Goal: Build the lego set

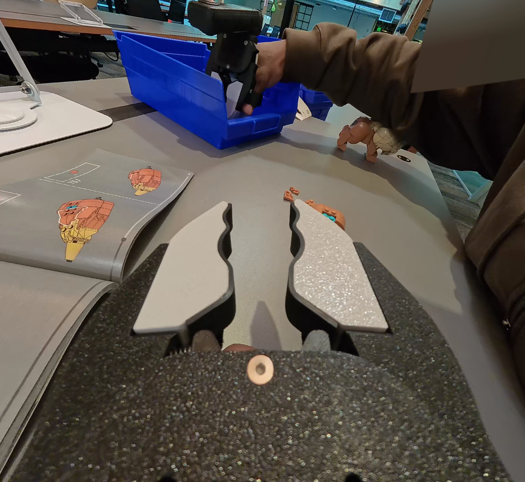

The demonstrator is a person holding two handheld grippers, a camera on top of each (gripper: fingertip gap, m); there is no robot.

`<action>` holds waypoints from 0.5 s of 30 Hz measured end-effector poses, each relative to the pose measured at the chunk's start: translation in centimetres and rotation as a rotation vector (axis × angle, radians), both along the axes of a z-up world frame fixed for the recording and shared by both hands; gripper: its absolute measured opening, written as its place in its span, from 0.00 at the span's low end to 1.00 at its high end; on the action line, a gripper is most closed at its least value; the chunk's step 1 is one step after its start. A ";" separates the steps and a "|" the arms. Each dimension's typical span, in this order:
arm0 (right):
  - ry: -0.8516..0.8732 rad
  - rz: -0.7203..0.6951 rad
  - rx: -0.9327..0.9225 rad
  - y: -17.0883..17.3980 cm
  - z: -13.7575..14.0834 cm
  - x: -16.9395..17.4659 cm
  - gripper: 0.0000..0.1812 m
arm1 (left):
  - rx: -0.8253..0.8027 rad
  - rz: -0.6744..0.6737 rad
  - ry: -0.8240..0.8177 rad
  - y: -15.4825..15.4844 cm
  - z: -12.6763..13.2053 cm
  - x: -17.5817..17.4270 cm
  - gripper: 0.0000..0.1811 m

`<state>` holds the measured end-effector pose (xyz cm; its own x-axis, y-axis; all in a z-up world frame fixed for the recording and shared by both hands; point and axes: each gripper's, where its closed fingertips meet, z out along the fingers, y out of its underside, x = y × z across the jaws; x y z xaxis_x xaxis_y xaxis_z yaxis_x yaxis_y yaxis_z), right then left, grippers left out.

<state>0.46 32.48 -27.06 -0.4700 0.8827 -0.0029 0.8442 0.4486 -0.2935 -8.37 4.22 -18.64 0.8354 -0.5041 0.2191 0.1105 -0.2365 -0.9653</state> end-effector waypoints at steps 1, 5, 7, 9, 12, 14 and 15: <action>-0.001 -0.001 0.000 0.0 0.0 0.0 0.07 | 0.000 0.000 0.000 0.0 0.0 0.0 0.21; -0.004 -0.008 0.001 0.1 0.1 0.1 0.06 | 0.001 0.000 0.002 0.0 0.0 0.0 0.21; 0.004 -0.014 0.000 0.1 0.3 0.2 0.06 | 0.002 0.000 0.004 0.0 0.0 0.0 0.21; 0.012 -0.020 0.002 0.0 0.9 0.4 0.06 | 0.003 0.000 0.005 0.0 0.0 0.0 0.21; 0.046 -0.032 0.021 -0.4 2.7 1.1 0.06 | 0.006 0.001 0.008 0.0 0.0 0.0 0.21; 0.089 -0.039 0.013 -1.4 4.6 1.7 0.06 | 0.005 0.001 0.011 0.0 0.0 0.1 0.21; 0.114 -0.037 0.004 -2.2 5.6 2.0 0.06 | 0.005 0.001 0.013 -0.1 0.0 0.1 0.21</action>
<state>2.48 30.32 -21.51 -0.4346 0.8991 0.0522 0.8212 0.4194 -0.3869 -8.28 4.16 -18.65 0.8386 -0.5041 0.2062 0.0985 -0.2320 -0.9677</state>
